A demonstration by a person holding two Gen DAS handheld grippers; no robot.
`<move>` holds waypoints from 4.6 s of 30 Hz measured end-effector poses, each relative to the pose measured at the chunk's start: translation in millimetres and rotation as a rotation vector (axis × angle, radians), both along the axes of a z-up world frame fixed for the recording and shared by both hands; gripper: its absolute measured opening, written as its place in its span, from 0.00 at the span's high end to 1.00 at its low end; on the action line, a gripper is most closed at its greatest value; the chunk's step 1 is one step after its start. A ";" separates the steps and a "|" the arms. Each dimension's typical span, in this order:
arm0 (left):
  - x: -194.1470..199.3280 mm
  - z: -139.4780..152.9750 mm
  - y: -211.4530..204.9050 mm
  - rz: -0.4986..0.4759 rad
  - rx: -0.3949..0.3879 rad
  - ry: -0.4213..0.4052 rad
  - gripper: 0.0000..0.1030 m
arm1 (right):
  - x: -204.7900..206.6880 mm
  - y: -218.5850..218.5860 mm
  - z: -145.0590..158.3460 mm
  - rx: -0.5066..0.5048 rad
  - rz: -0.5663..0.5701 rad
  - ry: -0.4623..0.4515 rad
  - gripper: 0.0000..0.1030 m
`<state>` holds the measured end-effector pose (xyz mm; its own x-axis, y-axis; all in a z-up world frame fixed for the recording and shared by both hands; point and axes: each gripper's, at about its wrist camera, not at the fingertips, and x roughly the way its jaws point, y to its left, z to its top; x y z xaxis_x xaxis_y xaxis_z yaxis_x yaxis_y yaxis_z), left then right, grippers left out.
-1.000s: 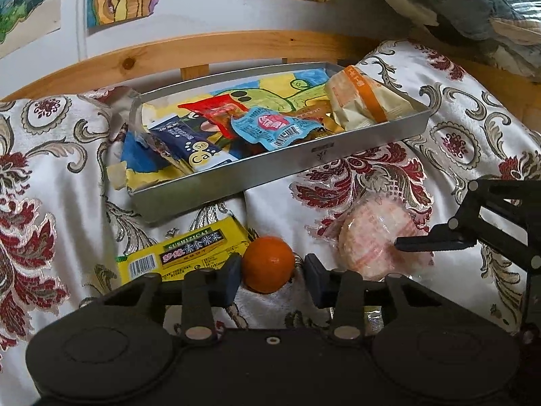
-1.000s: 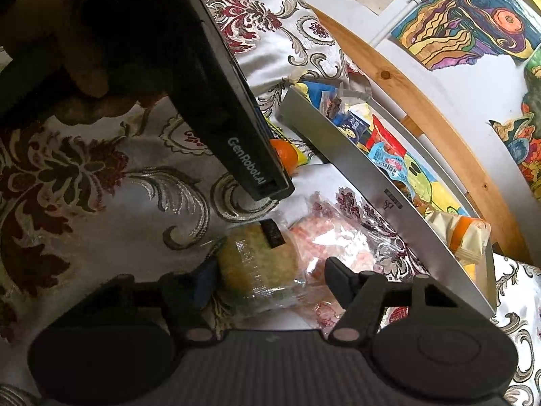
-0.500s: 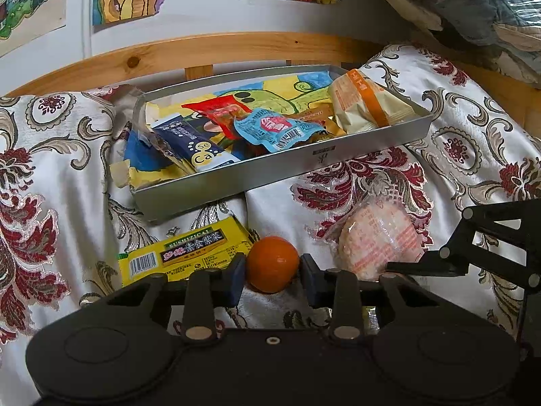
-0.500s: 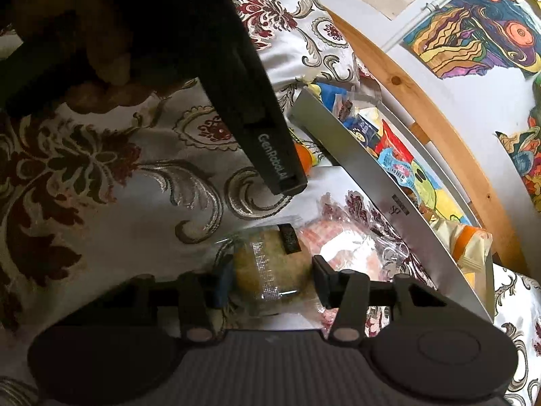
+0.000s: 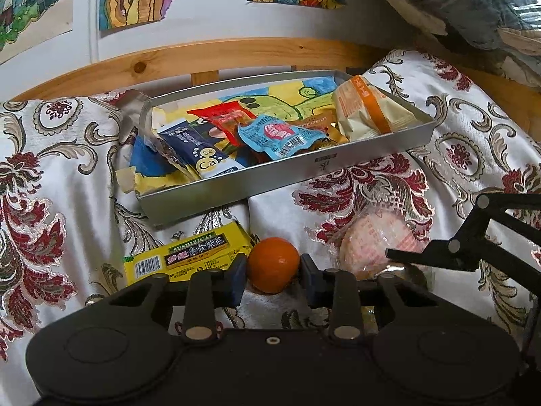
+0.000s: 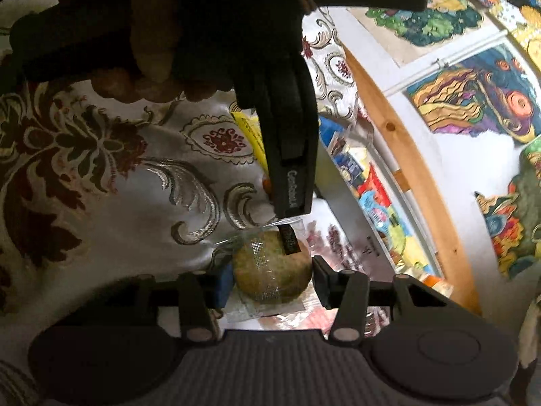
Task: Organize snacks
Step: 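Grasp the orange with the left tool while the right tool grasps the round bagged pastry, then carry the orange with the left tool while the right tool carries the round pastry over the tray, then lower both tools into the metal tray and open them, releasing orange and pastry, then withdraw both open tools from the tray back over the bed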
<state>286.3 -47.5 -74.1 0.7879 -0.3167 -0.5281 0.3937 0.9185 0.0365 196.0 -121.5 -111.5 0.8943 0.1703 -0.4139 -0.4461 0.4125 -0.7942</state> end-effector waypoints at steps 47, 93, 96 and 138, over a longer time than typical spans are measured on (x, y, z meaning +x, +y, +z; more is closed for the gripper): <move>59.2 69.7 38.9 0.169 -0.295 -0.191 0.67 | 62.3 -6.4 79.1 0.319 -0.166 -0.228 0.49; 102.5 41.3 30.7 0.134 -0.331 -0.066 0.49 | 133.3 -29.9 76.5 0.511 -0.348 -0.142 0.20; 96.7 47.3 31.6 0.149 -0.333 -0.079 0.38 | 127.5 -30.7 82.3 0.523 -0.347 -0.157 0.15; -150.0 87.4 52.5 0.278 -0.193 -0.130 0.01 | -96.5 -79.1 147.4 0.792 -0.406 -0.107 0.00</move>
